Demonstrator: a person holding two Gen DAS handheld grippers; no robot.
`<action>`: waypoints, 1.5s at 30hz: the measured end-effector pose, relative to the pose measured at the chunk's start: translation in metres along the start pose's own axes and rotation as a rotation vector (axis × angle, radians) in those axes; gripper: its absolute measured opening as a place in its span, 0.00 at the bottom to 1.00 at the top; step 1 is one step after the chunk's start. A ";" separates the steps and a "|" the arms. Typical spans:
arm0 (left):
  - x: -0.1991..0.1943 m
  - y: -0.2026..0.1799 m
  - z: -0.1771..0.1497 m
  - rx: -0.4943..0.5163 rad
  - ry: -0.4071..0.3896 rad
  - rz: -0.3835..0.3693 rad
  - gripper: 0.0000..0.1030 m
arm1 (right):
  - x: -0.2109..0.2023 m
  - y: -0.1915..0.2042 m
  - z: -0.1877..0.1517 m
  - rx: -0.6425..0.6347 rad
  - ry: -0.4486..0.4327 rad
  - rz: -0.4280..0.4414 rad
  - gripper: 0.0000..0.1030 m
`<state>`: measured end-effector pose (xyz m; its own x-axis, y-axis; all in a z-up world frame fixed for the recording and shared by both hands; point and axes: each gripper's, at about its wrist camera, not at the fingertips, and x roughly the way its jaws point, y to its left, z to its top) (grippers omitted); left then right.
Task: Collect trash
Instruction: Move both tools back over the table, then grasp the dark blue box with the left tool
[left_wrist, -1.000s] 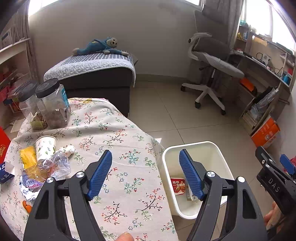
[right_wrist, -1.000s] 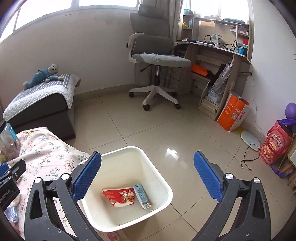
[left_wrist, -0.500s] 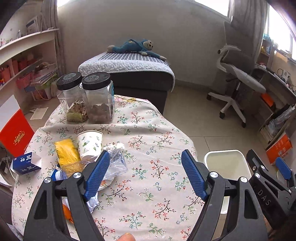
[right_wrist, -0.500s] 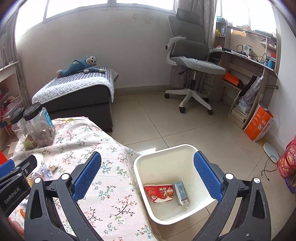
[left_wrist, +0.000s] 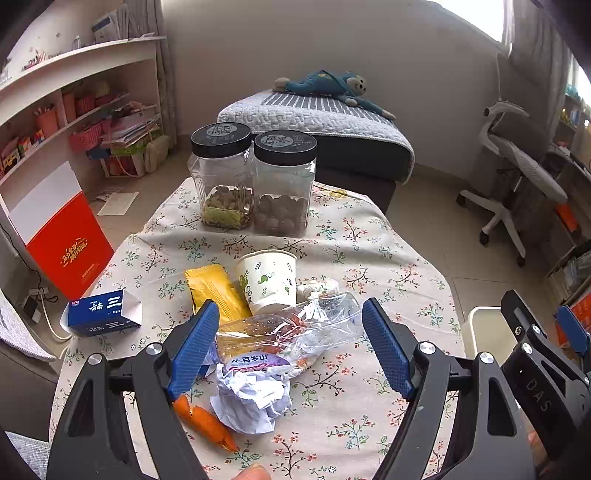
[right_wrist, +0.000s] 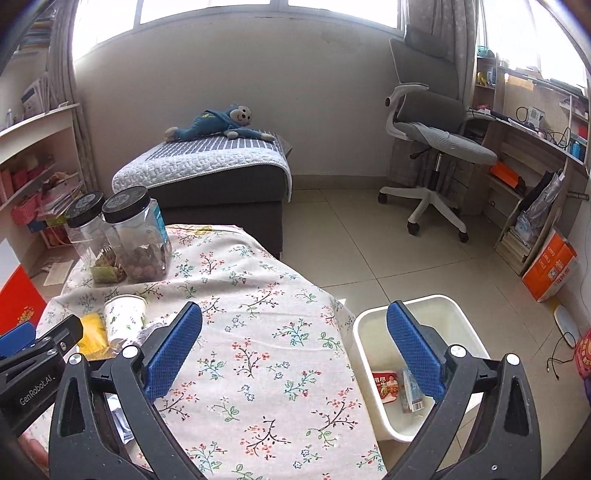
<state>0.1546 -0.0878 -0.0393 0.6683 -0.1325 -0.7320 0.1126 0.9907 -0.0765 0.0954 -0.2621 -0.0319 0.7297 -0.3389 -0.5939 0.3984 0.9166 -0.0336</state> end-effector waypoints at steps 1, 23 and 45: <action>0.001 0.009 0.000 -0.008 0.007 0.012 0.75 | 0.001 0.007 -0.001 -0.006 0.003 0.011 0.93; 0.094 0.182 -0.003 0.358 0.259 0.229 0.75 | 0.029 0.130 -0.036 -0.299 0.174 0.215 0.93; 0.112 0.191 -0.025 0.393 0.361 0.105 0.57 | 0.052 0.179 -0.091 -0.554 0.412 0.524 0.49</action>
<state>0.2330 0.0871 -0.1530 0.4035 0.0542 -0.9134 0.3720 0.9023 0.2179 0.1544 -0.0960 -0.1419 0.4408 0.1618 -0.8829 -0.3393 0.9407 0.0029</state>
